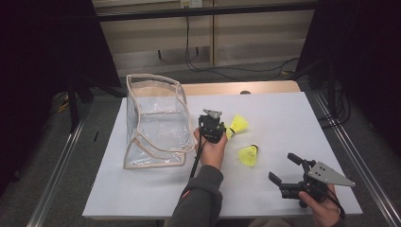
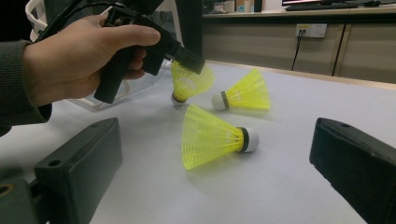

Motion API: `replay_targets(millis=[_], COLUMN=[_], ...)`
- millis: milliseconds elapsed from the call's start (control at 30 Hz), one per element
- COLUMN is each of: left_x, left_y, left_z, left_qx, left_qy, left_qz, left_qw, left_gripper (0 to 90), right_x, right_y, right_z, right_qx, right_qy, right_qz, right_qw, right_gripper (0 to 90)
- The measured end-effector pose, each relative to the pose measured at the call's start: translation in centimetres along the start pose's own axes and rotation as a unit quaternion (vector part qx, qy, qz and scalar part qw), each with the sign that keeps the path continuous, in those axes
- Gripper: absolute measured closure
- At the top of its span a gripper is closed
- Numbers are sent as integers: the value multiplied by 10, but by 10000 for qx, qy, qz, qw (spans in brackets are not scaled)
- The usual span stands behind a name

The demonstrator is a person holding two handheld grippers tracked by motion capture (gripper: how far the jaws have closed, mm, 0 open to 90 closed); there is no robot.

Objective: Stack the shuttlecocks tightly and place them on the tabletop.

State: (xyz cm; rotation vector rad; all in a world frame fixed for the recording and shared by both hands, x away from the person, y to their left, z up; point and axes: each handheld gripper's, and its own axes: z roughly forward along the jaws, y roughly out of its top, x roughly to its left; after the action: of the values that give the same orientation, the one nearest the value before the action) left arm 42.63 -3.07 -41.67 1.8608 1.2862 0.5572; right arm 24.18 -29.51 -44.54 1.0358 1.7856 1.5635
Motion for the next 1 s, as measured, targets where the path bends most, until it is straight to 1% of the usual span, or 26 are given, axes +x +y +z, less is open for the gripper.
replay_targets(millis=[67, 100, 133, 167, 233, 267, 300, 400, 433, 467, 533, 600, 633, 667, 700, 800, 833, 867, 900, 933, 967, 1000], left_x=[0, 0, 0, 0, 1, 1, 1, 2, 2, 3, 3, 3, 4, 5, 5, 8, 8, 8, 8, 8, 7, 7], left_y=[0, -1, -1, -1, -1, 0, 0, 0, 0, 0, 1, 1, 2, 2, 2, 2, 2, 1, 1, 0, 0, 0], left_z=[0, 1, 1, 1, 1, 0, 0, -2, -2, -2, -4, -4, -5, -6, -6, -6, -5, -4, -3, -2, -1, -1], left_qx=[-12, 4, 4, -12, -16, -46, -46, -58, -58, -109, -130, -153, -158, -169, -173, -117, -84, -89, -56, -58, -46, -47], left_qy=[-4, 52, 52, 142, 180, 285, 285, 454, 454, 578, 696, 733, 851, 907, 996, 1102, 1142, 1191, 1142, 1120, 1080, 997], left_qz=[0, 10, 10, 66, 94, 127, 127, 252, 252, 264, 349, 365, 430, 447, 515, 562, 617, 628, 661, 607, 612, 584], left_qw=[10000, 10000, 10000, 9999, 9998, 9995, 9995, 9986, 9986, 9979, 9969, 9965, 9953, 9947, 9935, 9923, 9915, 9908, 9912, 9918, 9923, 9933], left_gripper=[770, 778, 790, 798, 808, 825, 832, 840, 845, 850, 857, 860, 861, 862, 862, 863, 863, 863, 861, 854, 847, 838], right_x=[0, 0, 0, 0, 0, -1, -1, -1, -1, -1, -1, -1, -1, -1, -1, 0, 0, 0, 0, 0, 0, 0], right_y=[0, 0, 0, 0, 0, 0, 0, 0, 0, 0, 0, 0, 0, 0, -1, -1, -1, -1, -1, -1, -1, -1], right_z=[0, 0, 0, 0, 0, 0, 0, 0, 0, 0, 0, 0, 0, 0, 0, 0, 0, 0, 0, 1, 1, 0], right_qx=[6, 12, 17, 15, 15, 16, 16, 17, 19, 21, 20, 20, 17, 18, 17, 16, 17, 18, 18, 17, 13, 17], right_qy=[-1, -4, 1, 2, -2, -1, -1, -3, -3, -4, 0, 3, 4, 7, 6, 13, 14, 16, 19, 20, 24, 27], right_qz=[-10, -9, -6, -6, -10, -3, -3, -3, -7, -6, -1, -1, 2, 2, 9, 31, 14, 9, 22, 19, 20, 9], right_qw=[10000, 10000, 10000, 10000, 10000, 10000, 10000, 10000, 10000, 10000, 10000, 10000, 10000, 10000, 10000, 10000, 10000, 10000, 10000, 10000, 10000, 10000], right_gripper=[19, 19, 19, 19, 19, 19, 19, 19, 19, 19, 19, 19, 19, 19, 19, 19, 19, 19, 19, 19, 19, 19])
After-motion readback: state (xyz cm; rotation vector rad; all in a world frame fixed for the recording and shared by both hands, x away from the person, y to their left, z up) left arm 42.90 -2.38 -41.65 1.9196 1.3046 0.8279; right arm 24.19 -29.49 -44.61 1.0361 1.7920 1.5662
